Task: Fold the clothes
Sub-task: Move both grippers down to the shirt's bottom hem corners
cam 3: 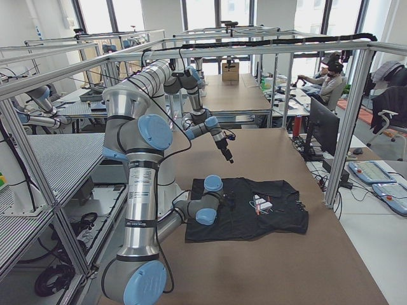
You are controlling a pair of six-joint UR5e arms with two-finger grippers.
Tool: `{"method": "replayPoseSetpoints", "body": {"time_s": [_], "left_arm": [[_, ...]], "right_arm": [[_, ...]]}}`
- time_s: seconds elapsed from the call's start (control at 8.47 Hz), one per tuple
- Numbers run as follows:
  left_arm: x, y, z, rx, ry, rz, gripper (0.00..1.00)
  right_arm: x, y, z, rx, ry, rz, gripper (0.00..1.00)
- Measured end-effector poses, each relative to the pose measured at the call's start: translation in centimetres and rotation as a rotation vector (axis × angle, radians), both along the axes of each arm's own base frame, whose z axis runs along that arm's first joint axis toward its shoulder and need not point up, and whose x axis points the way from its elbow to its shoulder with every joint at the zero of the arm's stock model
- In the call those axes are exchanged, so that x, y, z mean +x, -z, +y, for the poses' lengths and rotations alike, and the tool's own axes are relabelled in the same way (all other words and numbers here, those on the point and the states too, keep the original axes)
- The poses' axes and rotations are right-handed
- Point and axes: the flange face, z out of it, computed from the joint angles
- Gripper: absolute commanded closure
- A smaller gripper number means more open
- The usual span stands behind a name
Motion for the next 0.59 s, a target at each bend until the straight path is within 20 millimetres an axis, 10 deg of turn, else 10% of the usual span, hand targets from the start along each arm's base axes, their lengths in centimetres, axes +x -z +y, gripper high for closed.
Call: {"method": "replayPoseSetpoints", "body": {"time_s": [0.59], "left_arm": [[1.3,-0.7,2.1,0.023,0.009,-0.023,0.00]], "right_arm": [[-3.5,-5.6,7.4,-0.019,0.149,0.051,0.06]]}}
